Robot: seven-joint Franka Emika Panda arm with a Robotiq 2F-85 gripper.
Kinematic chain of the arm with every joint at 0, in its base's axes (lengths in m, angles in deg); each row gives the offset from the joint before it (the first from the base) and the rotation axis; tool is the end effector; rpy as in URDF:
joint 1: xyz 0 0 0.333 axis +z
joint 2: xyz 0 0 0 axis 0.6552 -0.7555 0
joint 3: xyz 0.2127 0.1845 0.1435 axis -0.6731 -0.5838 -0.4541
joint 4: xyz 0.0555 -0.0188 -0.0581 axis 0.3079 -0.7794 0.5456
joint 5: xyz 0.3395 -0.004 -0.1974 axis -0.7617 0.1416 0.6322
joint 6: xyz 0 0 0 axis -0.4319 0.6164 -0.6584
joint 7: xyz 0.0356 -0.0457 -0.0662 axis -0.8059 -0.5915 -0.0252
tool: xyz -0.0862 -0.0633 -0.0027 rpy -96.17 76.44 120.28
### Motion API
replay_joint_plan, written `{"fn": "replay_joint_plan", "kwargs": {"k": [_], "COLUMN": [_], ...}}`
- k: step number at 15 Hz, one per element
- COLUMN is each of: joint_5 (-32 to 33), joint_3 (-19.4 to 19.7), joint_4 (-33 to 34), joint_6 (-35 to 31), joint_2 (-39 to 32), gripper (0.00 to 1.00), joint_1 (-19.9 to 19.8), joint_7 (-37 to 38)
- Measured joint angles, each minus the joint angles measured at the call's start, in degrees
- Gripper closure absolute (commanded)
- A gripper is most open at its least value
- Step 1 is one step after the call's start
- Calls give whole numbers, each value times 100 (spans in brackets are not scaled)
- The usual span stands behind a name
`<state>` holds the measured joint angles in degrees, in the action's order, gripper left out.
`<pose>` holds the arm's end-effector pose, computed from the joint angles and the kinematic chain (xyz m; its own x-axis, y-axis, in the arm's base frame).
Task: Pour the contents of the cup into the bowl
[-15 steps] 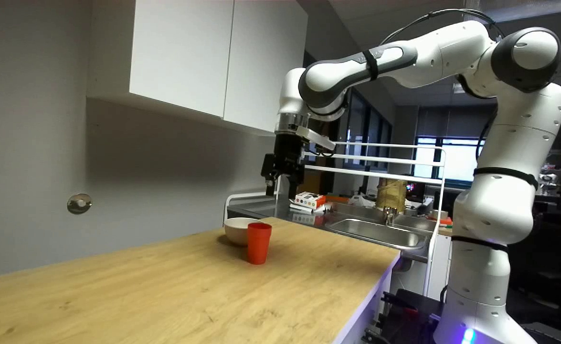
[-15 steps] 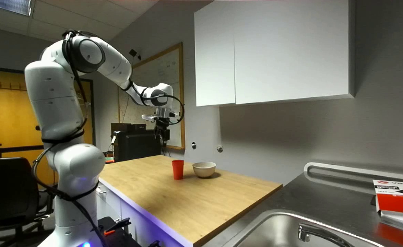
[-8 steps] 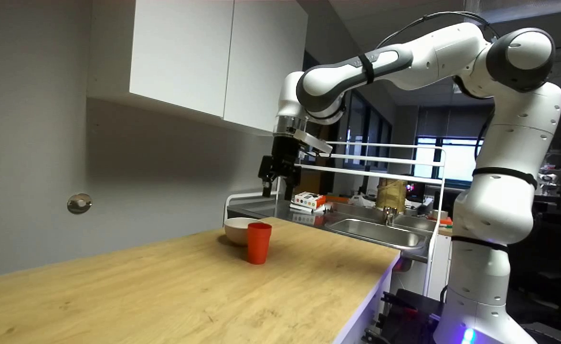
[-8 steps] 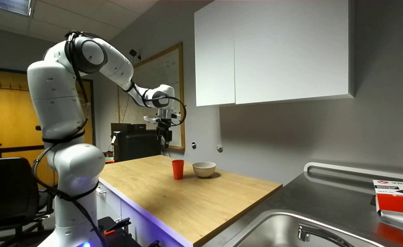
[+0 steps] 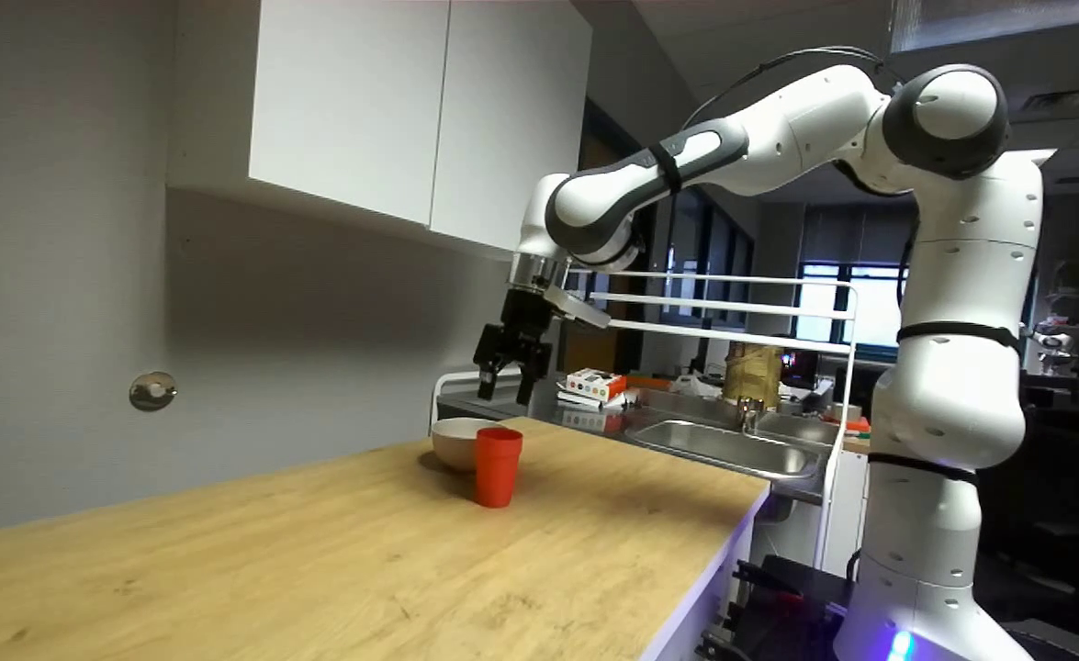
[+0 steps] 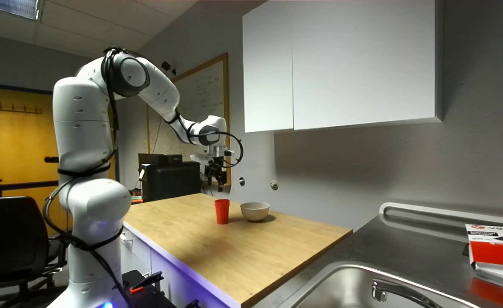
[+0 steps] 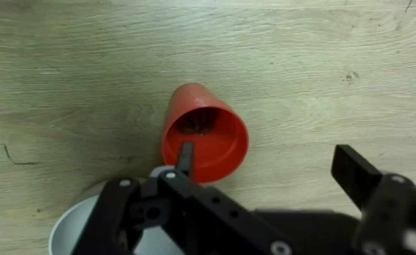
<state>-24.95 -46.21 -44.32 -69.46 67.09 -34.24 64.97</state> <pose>0.5089 0.1445 0.4243 0.9966 -0.0380 0.0732 -0.0247 -0.9843 -0.1749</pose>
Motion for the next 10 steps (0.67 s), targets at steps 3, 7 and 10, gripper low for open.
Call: {"fn": "replay_joint_plan", "kwargs": {"k": [3, 7, 10], "joint_5": [1, 40, 101], "joint_3": [40, 40, 39], "joint_4": [156, 416, 603], "joint_6": [-65, -53, 1], "joint_2": [-388, -899, -1248], "gripper": [0, 0, 26], "joint_1": [0, 29, 71], "joint_7": [-148, -160, -160]}}
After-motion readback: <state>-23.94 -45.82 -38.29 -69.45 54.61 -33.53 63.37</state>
